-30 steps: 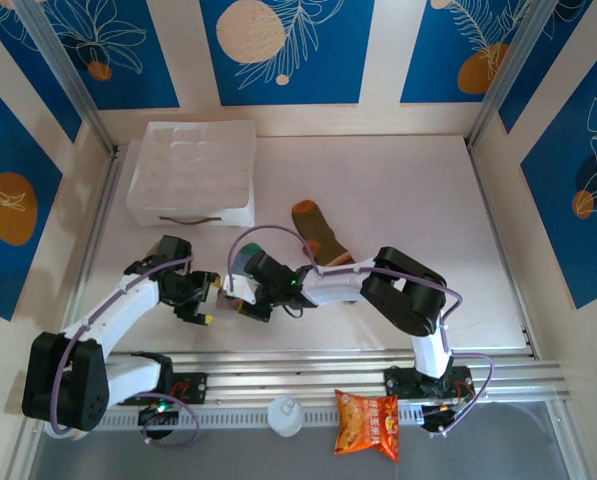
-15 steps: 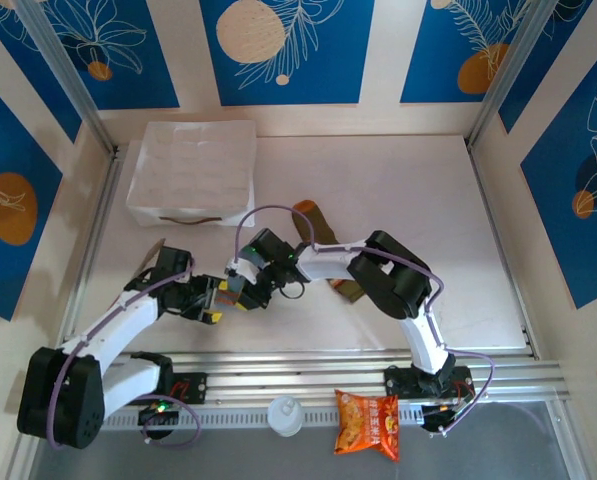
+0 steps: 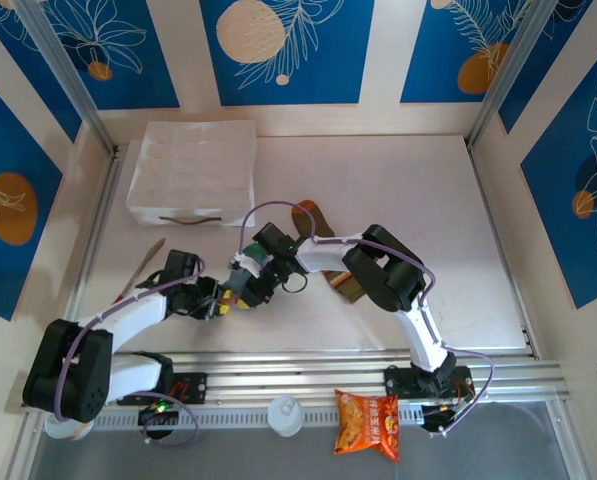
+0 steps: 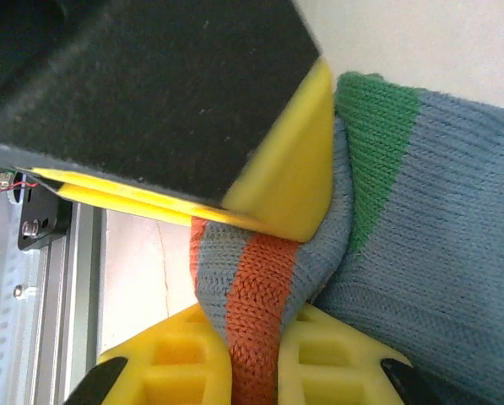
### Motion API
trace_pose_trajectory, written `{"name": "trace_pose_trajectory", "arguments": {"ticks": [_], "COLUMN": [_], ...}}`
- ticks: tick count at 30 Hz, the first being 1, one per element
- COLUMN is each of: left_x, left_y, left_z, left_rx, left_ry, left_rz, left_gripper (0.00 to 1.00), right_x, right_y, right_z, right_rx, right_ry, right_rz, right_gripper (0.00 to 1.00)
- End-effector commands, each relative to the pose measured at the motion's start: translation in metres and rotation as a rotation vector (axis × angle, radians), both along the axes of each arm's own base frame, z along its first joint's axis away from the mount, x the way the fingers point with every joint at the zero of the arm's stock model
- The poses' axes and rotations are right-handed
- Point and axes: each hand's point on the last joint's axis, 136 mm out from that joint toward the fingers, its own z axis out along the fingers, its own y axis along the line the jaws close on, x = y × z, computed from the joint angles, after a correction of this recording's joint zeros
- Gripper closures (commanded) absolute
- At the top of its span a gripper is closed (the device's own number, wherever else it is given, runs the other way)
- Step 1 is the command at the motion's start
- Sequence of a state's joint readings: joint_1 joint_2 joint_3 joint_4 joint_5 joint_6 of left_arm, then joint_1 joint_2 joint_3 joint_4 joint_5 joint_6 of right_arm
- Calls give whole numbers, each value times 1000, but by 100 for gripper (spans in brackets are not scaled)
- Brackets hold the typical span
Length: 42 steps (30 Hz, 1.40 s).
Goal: Roll the socks
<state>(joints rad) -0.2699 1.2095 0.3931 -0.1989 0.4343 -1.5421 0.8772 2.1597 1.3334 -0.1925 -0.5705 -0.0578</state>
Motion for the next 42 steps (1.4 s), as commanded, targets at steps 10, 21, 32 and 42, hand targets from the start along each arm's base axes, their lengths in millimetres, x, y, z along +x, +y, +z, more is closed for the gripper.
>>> {"name": "trace_pose_trajectory", "arguments": {"ticks": [10, 21, 32, 42], "left_x": [-95, -78, -71, -66], "left_y": [32, 32, 29, 26], "left_z": [-45, -33, -32, -28], "left_rx": [198, 248, 251, 232], "left_ry": [479, 508, 506, 481], "left_rz": [-26, -47, -57, -63], "left_gripper": [97, 98, 99, 98], "right_x": [-14, -6, -19, -2], "right_y": [-37, -32, -6, -27], "right_z": [-5, 47, 26, -25], "right_rx": [-88, -72, -117, -308], "right_ry": [-536, -1052, -1036, -956], "right_rz": [84, 141, 189, 143], "right_gripper": [57, 44, 54, 71]}}
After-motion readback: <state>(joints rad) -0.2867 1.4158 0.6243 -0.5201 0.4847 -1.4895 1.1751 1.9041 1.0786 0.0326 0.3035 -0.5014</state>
